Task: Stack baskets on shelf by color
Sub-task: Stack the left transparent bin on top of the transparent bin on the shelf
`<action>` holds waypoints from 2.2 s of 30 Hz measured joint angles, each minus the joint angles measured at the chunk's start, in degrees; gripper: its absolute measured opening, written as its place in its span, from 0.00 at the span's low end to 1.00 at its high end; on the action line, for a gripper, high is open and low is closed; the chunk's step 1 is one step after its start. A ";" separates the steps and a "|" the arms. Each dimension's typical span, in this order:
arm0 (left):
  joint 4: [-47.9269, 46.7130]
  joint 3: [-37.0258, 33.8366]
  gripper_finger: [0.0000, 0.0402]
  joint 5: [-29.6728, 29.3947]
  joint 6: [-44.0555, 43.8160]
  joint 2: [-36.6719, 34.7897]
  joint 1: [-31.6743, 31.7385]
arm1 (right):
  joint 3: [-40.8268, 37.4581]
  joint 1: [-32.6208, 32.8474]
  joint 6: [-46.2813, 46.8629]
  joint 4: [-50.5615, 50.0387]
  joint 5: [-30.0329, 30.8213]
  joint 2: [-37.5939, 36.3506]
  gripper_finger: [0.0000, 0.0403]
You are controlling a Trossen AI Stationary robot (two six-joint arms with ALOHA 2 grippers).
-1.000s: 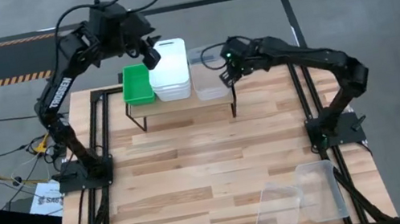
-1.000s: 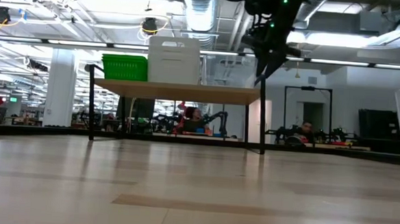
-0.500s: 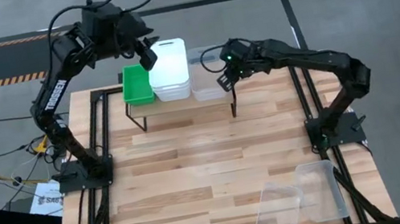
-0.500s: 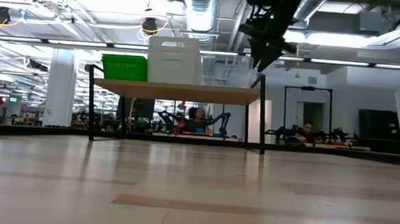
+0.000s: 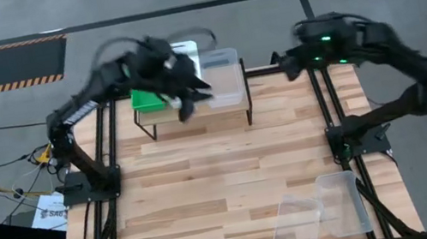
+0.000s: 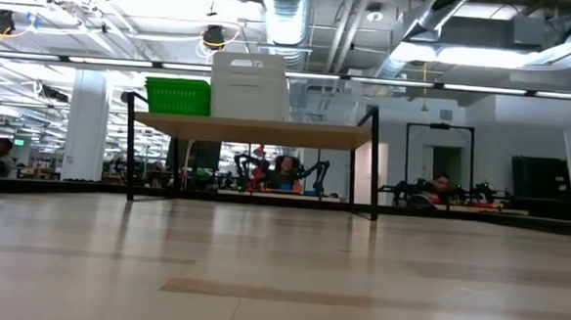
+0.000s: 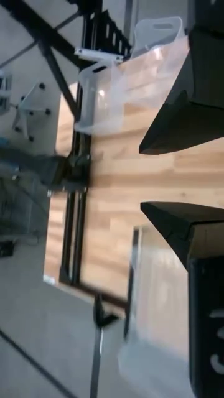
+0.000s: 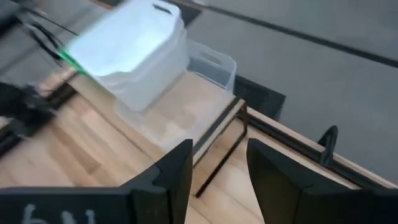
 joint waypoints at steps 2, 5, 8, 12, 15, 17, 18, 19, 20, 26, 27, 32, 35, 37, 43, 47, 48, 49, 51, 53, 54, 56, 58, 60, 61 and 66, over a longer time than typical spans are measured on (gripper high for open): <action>5.69 -4.85 0.30 -2.43 -1.91 0.07 -3.65 | 0.00 0.82 0.02 -0.35 -0.02 -2.84 0.43; 17.39 -12.77 0.32 -7.32 -3.65 0.11 -8.59 | 0.00 2.09 0.02 -1.68 -0.08 -5.35 0.43; 30.01 -19.90 0.36 -10.39 -6.22 0.13 -12.26 | -0.03 3.13 0.98 -4.74 -0.04 -7.37 0.43; 42.52 -27.61 0.45 -13.96 -9.77 0.04 -15.89 | -0.02 5.22 4.17 -9.70 0.02 -9.29 0.43; 45.28 -31.45 0.52 -17.79 -10.26 0.09 -18.51 | -0.02 6.58 5.50 -12.68 0.11 -9.79 0.43; 46.01 -33.17 0.56 -20.17 -10.81 0.58 -20.26 | -0.04 7.49 6.98 -13.90 0.21 -9.74 0.43; 46.69 -33.71 0.57 -20.62 -11.63 1.17 -21.15 | -0.04 7.96 7.79 -14.29 0.27 -9.72 0.43; 46.36 -34.14 0.58 -20.85 -12.87 1.78 -22.06 | -0.04 8.43 8.54 -14.76 0.27 -9.72 0.43; 47.02 -34.48 0.59 -20.93 -14.33 2.88 -23.00 | -0.04 8.94 9.15 -15.11 0.27 -9.75 0.43; 58.48 -33.45 0.61 -22.36 -15.59 11.29 -29.03 | -0.07 11.63 10.11 -15.68 0.29 -9.68 0.43; 59.64 -32.53 0.61 -22.32 -14.58 13.23 -29.73 | -0.07 11.96 10.13 -15.69 0.30 -9.71 0.43; 58.32 -23.97 0.61 -21.50 -10.66 22.36 -31.05 | -0.07 14.15 11.17 -16.57 0.31 -9.70 0.43; 54.37 -17.75 0.61 -19.48 -8.25 28.12 -31.02 | -0.07 15.54 11.17 -16.93 0.37 -9.72 0.43; 51.73 -13.25 0.61 -17.26 -7.41 31.91 -30.73 | -0.07 16.21 11.18 -17.23 0.36 -9.72 0.43; 44.94 -0.87 0.61 -9.12 -4.36 41.03 -29.48 | -0.07 17.40 11.17 -18.27 1.73 -9.72 0.43; 41.20 5.30 0.61 -6.50 -2.15 45.50 -28.26 | -0.07 17.69 11.17 -18.91 3.11 -9.72 0.43; 40.75 6.56 0.61 -6.19 -1.44 46.43 -28.10 | -0.07 17.67 11.17 -18.91 3.15 -9.72 0.43; 39.37 7.38 0.61 -5.82 -0.95 47.24 -27.94 | -0.07 17.67 11.19 -18.91 3.18 -9.72 0.43; 37.11 8.13 0.61 -5.44 -0.70 48.62 -27.82 | -0.07 17.67 11.58 -18.93 3.20 -9.72 0.43; 36.26 8.17 0.61 -5.53 -0.75 49.91 -27.87 | -0.07 17.67 11.63 -18.93 3.19 -9.72 0.43; 34.69 8.16 0.61 -5.46 -1.09 50.03 -27.93 | -0.07 17.67 11.76 -18.92 3.20 -9.72 0.43; 32.09 8.24 0.60 -6.30 -1.32 49.78 -28.04 | -0.07 17.67 12.39 -18.93 3.20 -9.75 0.43; 27.90 8.47 0.58 -9.34 -1.59 49.39 -28.11 | -0.07 17.67 12.58 -18.91 3.20 -9.75 0.43; 20.60 8.29 0.55 -13.66 -2.06 48.54 -28.17 | -0.07 17.67 12.67 -18.89 3.20 -9.75 0.43; 18.32 8.25 0.53 -15.06 -2.61 48.44 -28.17 | -0.07 17.67 12.72 -18.82 3.20 -9.72 0.43; 5.59 8.19 0.45 -23.32 -2.05 44.81 -27.69 | -0.07 17.65 13.16 -18.34 3.29 -9.70 0.43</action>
